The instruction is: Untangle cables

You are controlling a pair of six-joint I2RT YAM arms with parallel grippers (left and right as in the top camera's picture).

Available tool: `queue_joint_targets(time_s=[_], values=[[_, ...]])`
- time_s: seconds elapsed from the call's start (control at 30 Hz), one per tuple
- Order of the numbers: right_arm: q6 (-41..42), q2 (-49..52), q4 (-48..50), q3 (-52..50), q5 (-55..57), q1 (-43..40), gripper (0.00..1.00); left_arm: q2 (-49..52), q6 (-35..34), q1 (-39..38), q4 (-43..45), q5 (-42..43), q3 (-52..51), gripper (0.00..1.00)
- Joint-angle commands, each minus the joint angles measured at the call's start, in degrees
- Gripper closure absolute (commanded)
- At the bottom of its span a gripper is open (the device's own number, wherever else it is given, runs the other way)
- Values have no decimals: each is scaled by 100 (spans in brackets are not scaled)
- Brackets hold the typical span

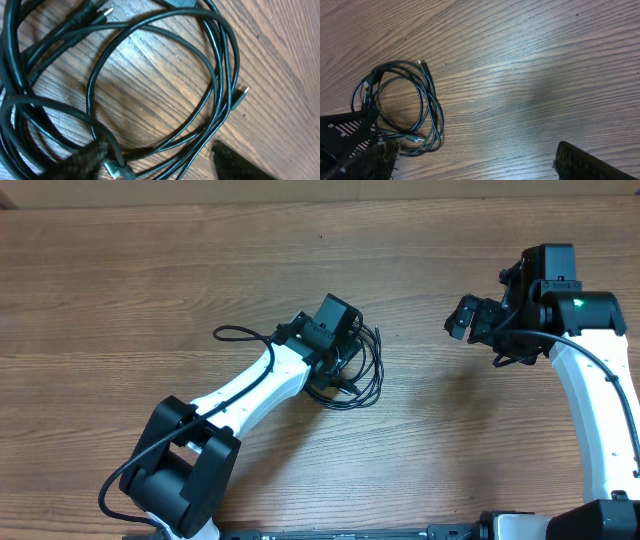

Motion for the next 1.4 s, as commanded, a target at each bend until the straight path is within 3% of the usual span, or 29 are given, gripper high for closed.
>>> queue_joint_targets(time_s=[0.0,0.1,0.27,0.47,0.57,0.77,0.8,0.93,1.13,1.37], values=[[26,-76,0,-13,-33,13,0,79,4,-44,-83,-264,37,41],[26,-76,2,-13,-33,13,0,85,7,-44,-208,-319,37,39],[26,-76,2,-13,-33,13,0,229,7,-44,-393,-358,35,23],[26,-76,2,-13,-33,13,0,573,7,-42,-289,-330,33,23],[26,-76,2,-13,-33,13,0,643,7,-37,-157,-323,33,38],[26,-76,7,-13,-31,13,0,645,50,-35,61,-321,35,92],[26,-76,7,-13,-31,13,0,645,50,-35,72,-321,35,96],[26,-76,9,-13,-31,13,0,645,98,-28,133,-319,37,96],[26,-76,28,-13,-31,13,0,627,922,-20,573,20,90,96],[24,-76,44,-13,-28,13,0,374,1801,48,459,229,592,96]])
